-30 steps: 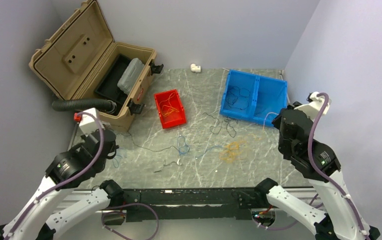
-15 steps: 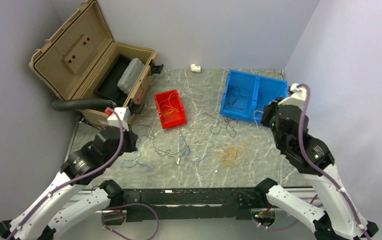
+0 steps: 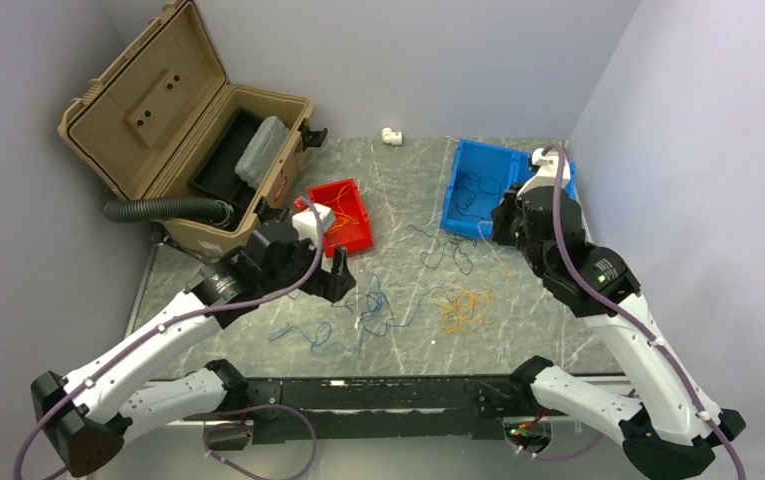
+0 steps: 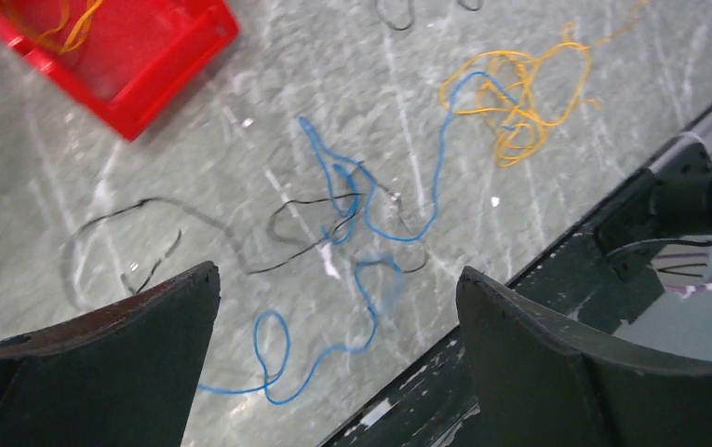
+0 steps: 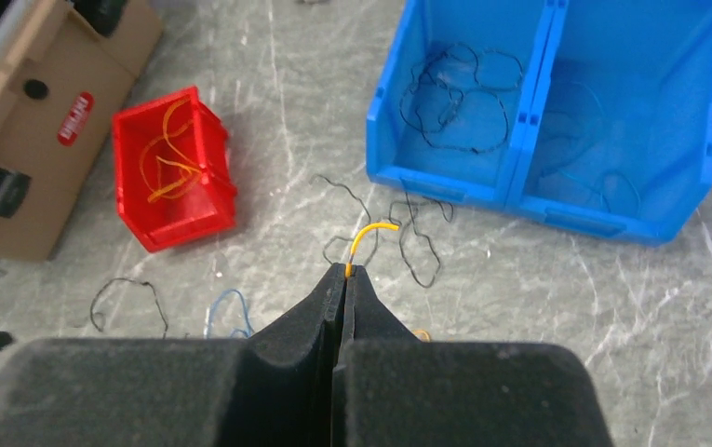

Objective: Untangle the cables
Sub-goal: Untie the cable.

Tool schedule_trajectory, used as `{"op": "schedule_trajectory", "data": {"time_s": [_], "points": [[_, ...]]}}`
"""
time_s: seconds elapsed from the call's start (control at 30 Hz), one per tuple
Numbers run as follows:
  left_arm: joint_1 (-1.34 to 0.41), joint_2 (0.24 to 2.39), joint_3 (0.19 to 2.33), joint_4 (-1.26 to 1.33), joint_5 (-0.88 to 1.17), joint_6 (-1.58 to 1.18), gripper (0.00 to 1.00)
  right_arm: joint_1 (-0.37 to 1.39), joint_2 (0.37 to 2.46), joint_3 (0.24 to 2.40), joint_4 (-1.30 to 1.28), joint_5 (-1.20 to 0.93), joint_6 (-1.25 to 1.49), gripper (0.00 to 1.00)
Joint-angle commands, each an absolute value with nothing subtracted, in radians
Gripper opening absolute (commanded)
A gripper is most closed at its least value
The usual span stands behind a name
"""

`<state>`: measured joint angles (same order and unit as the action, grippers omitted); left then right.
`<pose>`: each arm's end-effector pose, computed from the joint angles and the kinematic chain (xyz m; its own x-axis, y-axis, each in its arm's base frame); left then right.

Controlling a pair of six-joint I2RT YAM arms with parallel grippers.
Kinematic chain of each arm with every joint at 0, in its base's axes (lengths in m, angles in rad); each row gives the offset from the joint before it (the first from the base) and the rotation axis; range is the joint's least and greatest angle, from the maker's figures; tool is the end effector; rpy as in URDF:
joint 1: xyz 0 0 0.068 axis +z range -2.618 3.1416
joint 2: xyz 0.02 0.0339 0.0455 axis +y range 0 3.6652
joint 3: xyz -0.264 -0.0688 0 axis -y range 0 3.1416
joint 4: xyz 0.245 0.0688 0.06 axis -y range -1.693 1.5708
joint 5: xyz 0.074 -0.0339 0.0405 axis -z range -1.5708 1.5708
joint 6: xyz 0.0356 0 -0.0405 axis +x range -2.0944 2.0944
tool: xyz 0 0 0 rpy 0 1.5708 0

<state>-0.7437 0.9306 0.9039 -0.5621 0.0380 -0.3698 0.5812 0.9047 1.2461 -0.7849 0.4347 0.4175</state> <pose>0.1462 -0.1364 0.3178 -0.6340 0.0925 -0.7678 0.5047 0.8017 -0.3202 0.1450 0.0773 0.4140 -0.4008 0.1767 -0.8989 -0.0191 0.9794 0.2011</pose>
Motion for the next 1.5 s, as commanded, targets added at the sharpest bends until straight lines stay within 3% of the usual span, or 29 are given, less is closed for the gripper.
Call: {"op": "schedule_trajectory", "data": {"time_s": [0.0,0.57,0.77,1.1,1.33,1.43,1.47], "points": [[-0.782,0.992,0.947,-0.361,0.163,-0.346,0.99,0.581,0.914,1.366,-0.748,0.411,0.376,0.0],[-0.966,1.382,0.958,0.403,0.23,-0.354,0.94,0.581,1.05,1.741,-0.73,0.321,0.341,0.0],[-0.978,1.494,0.956,0.591,0.312,-0.379,0.87,0.581,1.075,1.791,-0.717,0.315,0.337,0.0],[-0.996,1.655,1.085,0.486,0.239,-0.372,0.74,0.581,1.078,1.8,-0.687,0.302,0.35,0.0],[-0.995,1.708,1.167,0.415,0.05,-0.38,0.58,0.581,1.071,1.8,-0.69,0.304,0.352,0.0],[-0.991,1.723,1.177,0.442,0.048,-0.383,0.58,0.581,1.067,1.797,-0.689,0.309,0.353,0.0],[-0.99,1.729,1.184,0.448,0.059,-0.383,0.52,0.581,1.064,1.794,-0.688,0.309,0.354,0.0]]}}
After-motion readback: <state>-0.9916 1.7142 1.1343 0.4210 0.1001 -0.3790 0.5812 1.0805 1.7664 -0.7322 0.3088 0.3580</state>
